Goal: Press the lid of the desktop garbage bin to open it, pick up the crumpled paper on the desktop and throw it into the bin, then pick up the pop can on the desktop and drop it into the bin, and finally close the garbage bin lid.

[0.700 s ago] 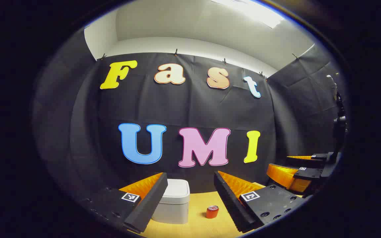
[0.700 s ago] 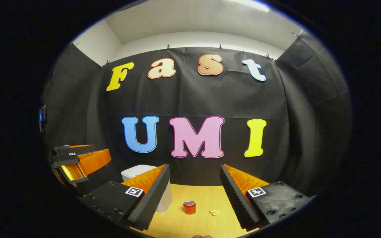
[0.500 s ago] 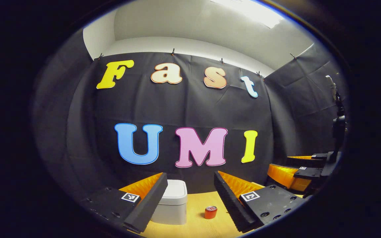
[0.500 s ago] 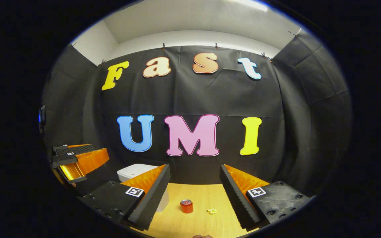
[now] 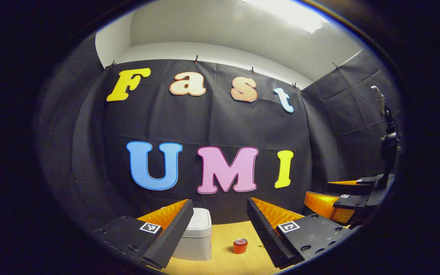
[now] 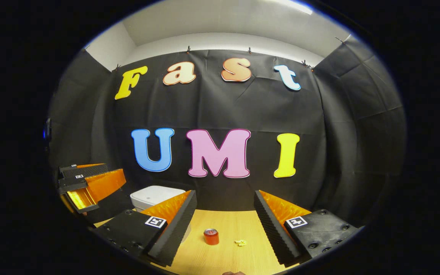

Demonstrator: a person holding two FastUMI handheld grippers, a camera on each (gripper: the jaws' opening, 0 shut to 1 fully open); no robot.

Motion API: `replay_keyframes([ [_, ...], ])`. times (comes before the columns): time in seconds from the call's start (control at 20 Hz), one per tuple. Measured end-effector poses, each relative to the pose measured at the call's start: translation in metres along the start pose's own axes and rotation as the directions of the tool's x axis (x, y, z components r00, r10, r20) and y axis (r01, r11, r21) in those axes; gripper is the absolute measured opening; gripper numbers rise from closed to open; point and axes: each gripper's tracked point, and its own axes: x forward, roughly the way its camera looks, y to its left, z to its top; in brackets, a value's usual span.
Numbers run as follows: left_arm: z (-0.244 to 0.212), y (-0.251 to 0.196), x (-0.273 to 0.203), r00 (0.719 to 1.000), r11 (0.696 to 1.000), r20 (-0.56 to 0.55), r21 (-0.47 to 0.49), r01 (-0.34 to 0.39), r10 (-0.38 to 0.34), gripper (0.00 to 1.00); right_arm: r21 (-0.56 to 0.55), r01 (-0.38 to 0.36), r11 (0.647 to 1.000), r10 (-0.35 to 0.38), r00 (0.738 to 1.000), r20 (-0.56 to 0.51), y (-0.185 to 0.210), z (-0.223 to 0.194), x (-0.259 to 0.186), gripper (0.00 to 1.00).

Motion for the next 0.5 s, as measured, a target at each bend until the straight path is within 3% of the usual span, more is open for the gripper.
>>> replay_keyframes([
  [0.1,-0.001,-0.013,0.004,0.998,0.997,-0.005,0.052,0.055,-0.055,0.95,-0.013,0.025,1.000,-0.025,0.999,-0.038,-0.009,-0.009,0.007,0.97],
  [0.2,0.000,-0.018,0.008,0.997,0.996,0.004,0.031,0.078,-0.078,0.95,0.010,0.042,0.999,-0.042,0.998,-0.057,-0.015,-0.009,0.010,0.97],
  [0.5,0.006,-0.018,0.018,0.998,0.998,0.007,-0.023,0.061,-0.061,0.96,-0.030,0.017,0.999,-0.017,1.000,-0.009,-0.007,0.000,0.009,0.96],
])
